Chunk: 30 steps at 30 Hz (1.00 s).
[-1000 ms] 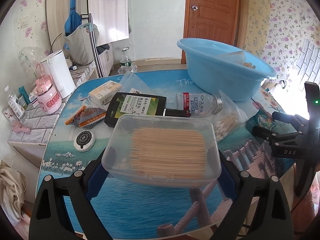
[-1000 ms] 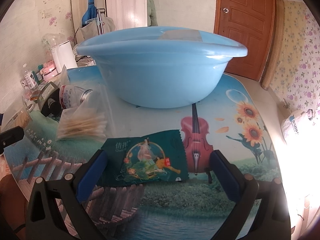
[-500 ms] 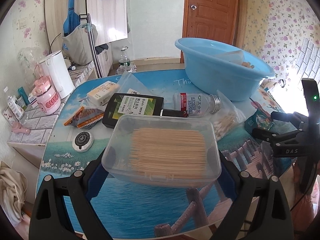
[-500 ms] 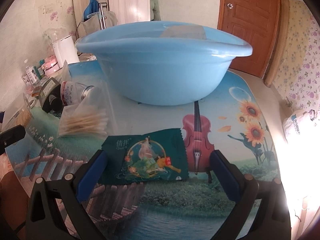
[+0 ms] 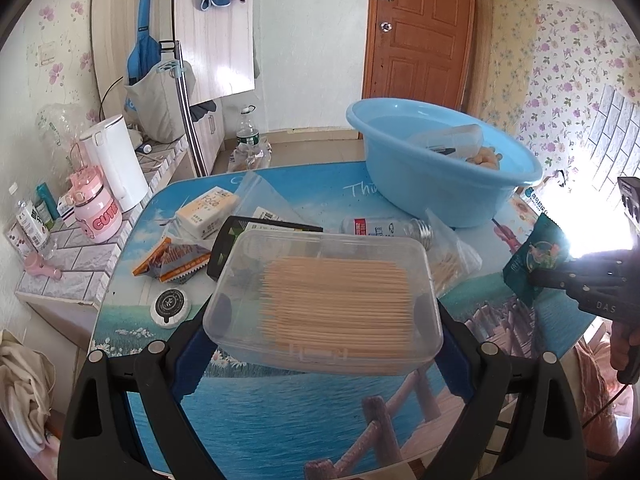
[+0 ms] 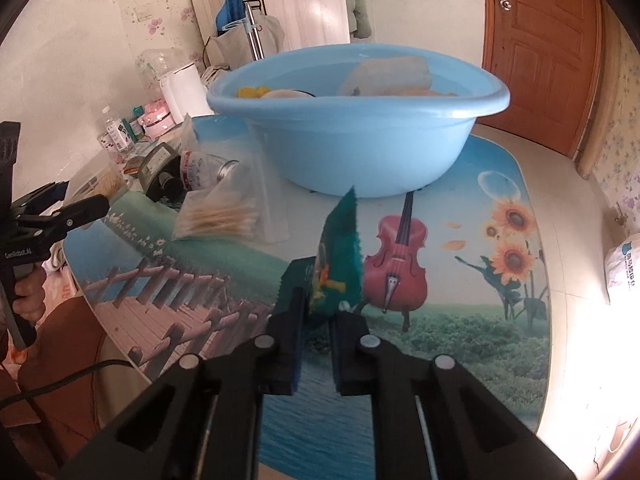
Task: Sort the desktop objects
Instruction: 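Carry the toothpick box and the green packet into the blue basin and release both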
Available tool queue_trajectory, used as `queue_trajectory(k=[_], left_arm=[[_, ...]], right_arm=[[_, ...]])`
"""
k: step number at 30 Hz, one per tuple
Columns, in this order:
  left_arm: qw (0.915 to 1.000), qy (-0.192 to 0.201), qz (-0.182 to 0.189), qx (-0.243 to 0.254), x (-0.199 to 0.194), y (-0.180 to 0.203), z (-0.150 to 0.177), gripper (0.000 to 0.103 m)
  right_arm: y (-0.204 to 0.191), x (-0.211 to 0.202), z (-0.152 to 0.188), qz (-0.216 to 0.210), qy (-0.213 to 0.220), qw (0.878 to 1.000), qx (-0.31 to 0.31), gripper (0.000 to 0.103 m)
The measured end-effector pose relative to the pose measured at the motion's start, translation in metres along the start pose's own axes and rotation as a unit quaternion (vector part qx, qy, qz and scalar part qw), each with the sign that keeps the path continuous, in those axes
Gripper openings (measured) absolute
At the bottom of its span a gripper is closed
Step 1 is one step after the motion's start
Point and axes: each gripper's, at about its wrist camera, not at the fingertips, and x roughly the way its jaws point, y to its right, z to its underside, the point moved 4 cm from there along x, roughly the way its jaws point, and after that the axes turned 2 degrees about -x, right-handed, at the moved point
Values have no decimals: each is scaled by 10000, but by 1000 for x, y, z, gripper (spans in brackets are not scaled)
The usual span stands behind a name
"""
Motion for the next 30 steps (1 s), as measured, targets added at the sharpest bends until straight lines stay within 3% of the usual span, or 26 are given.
queue_trajectory(k=[5, 15, 30], left_arm=[[9999, 126, 44, 44, -14, 3, -8, 94], [9993, 210, 288, 126, -24, 20, -28, 94], [9965, 684, 464, 102, -42, 40, -80, 94]], right_arm=[[-7, -39, -6, 78, 274, 9995, -141, 8], [-2, -91, -10, 125, 684, 9973, 231, 8], [-15, -112, -53, -190, 1160, 9931, -59, 8]])
